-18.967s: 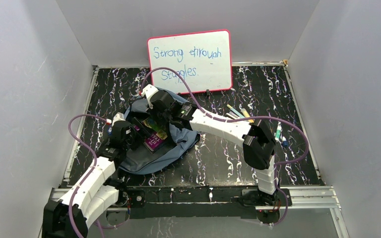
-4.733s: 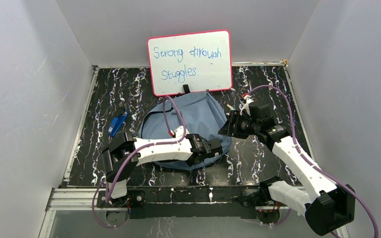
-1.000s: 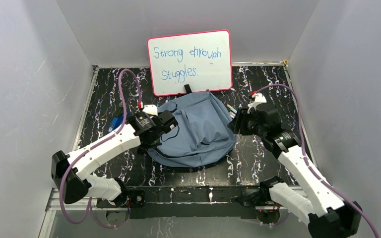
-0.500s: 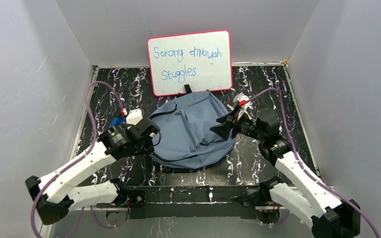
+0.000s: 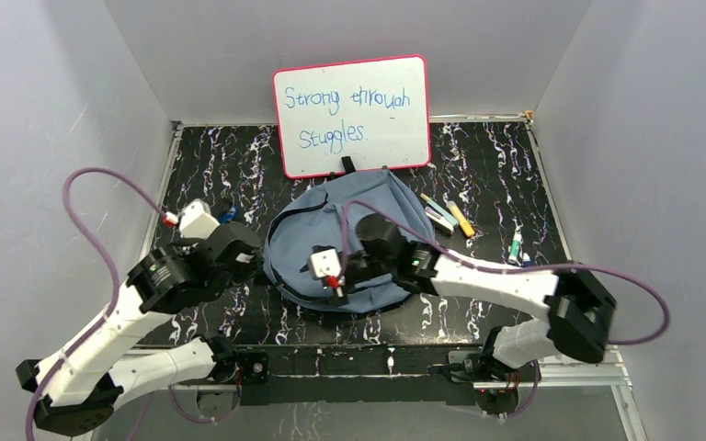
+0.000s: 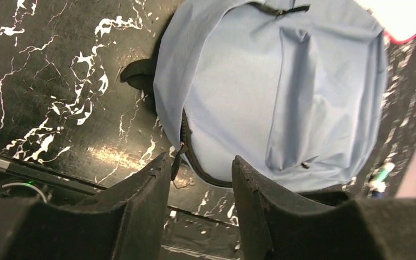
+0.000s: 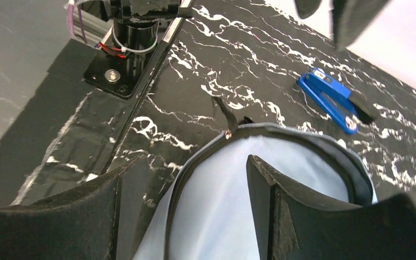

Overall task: Pack the student bag
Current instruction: Zip the student bag at the center of the board.

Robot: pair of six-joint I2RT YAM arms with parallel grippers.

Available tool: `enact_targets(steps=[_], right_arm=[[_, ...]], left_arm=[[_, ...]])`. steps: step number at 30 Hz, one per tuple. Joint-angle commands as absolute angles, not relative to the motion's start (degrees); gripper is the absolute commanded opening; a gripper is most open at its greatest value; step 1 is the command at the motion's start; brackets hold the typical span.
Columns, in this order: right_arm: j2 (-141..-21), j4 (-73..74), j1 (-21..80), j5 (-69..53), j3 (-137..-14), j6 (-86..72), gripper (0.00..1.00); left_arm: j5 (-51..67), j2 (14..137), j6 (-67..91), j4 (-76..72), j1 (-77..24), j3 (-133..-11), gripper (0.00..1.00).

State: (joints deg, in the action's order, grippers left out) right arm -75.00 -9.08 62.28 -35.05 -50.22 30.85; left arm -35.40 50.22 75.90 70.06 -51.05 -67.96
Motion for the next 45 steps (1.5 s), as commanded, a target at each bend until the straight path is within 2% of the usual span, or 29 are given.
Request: enact_targets(steps=[1,10,22,33,36,38,40,45], right_arm=[[-83.6,-10.7,64.4,-36.2,-58.7,41.5,0.74],[-96.7,-9.5,64.6,-41.2,-68.7,45.1,0.69],[-105.7,-4.2,64.7,-46.8,-76.4,46.5,0.65],[-109.2,-2.8,64.6,-46.0,-80.1,45.4,0.36],[-109.8,-1.4,64.6,-46.1,-81.1,45.2,0.17],[-110.5,0.7,64.5,-46.4,-82.4,45.5,0.12],[-111.2,2.9,64.4,-46.6,-83.6,45.7,0.02],[-111.9,1.1,63.3,-47.0,-85.3,40.2,0.0]], left_arm=[[-41.5,45.3,82.3,74.1,-50.7,-69.8,0.45],[-41.0,41.3,85.0,75.4,-50.7,-67.4,0.5],[-40.8,38.7,85.7,75.5,-50.7,-66.0,0.5],[-40.4,37.8,86.5,76.3,-50.7,-65.2,0.5],[-40.4,37.0,87.1,76.8,-50.7,-64.8,0.5],[-40.3,36.5,87.2,76.7,-50.7,-64.3,0.5],[-40.3,36.1,87.2,76.6,-50.7,-64.0,0.5],[-39.7,35.9,85.6,75.1,-50.7,-62.8,0.5]])
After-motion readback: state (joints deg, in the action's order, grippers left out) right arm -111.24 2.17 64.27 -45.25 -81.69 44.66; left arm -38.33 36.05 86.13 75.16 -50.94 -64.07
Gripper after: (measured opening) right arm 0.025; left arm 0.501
